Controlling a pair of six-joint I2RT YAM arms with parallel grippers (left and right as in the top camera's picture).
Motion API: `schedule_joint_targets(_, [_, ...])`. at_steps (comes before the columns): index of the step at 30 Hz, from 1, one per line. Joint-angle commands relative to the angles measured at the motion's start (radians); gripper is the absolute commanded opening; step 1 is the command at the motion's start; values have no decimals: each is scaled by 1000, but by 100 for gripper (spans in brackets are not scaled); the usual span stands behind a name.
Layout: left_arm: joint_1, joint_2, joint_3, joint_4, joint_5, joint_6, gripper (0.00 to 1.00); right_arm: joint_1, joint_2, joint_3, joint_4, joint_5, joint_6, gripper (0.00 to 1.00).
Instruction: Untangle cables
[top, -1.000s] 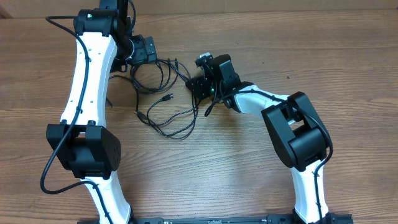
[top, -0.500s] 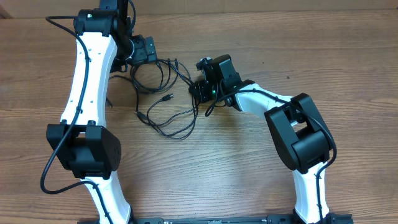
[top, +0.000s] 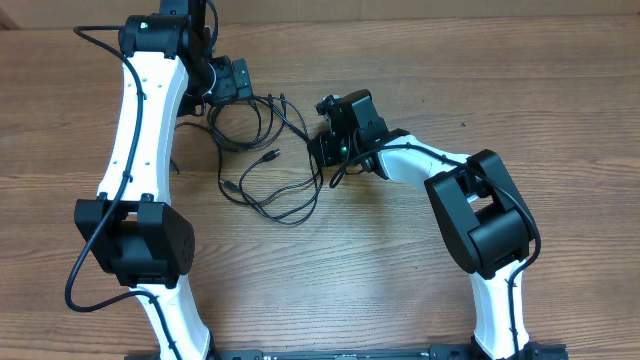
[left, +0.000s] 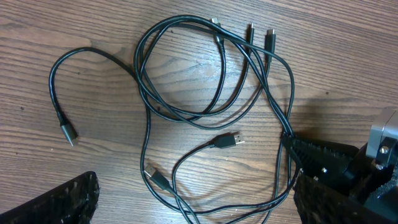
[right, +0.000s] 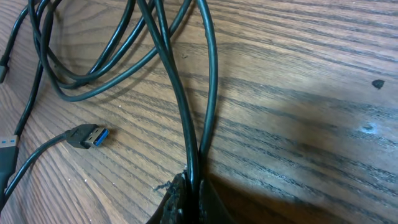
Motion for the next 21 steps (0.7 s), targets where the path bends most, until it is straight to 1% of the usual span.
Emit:
schedule_joint_targets(1, [-6, -13, 18, 2, 10, -14, 100, -3, -80, -11, -17, 37, -1, 4])
schedule_joint_targets(5, [-6, -13, 18, 1, 10, -14, 100, -3, -134, -11, -55, 37, -5, 4])
schedule_joint_targets(6, [-6, -13, 18, 1, 11, -14, 100, -3, -152, -11, -70, 36, -14, 11])
schedule_joint_targets(7, [-6, -13, 18, 1, 10, -14, 100, -3, -169, -11, -86, 37, -24, 11])
schedule_joint_targets(14, [-6, -13, 18, 1, 10, -14, 100, -3, -204, -11, -117, 48, -24, 11])
schedule_joint_targets(15, [-6, -13, 18, 1, 10, -14, 100, -3, -203, -11, -126, 69, -27, 15])
schedule_joint_targets(16, [-6, -13, 18, 1, 10, -14, 100, -3, -203, -11, -134, 87, -28, 24])
schedule_joint_targets(17, [-6, -13, 18, 1, 10, -14, 100, -3, -203, -11, -150, 124, -28, 43])
schedule_joint_targets(18, [-6, -13, 18, 1, 10, -14, 100, -3, -203, -12, -169, 162, -28, 49])
schedule_joint_targets(21, [-6, -13, 18, 1, 10, -14, 100, -3, -201, -13, -200, 217, -28, 52])
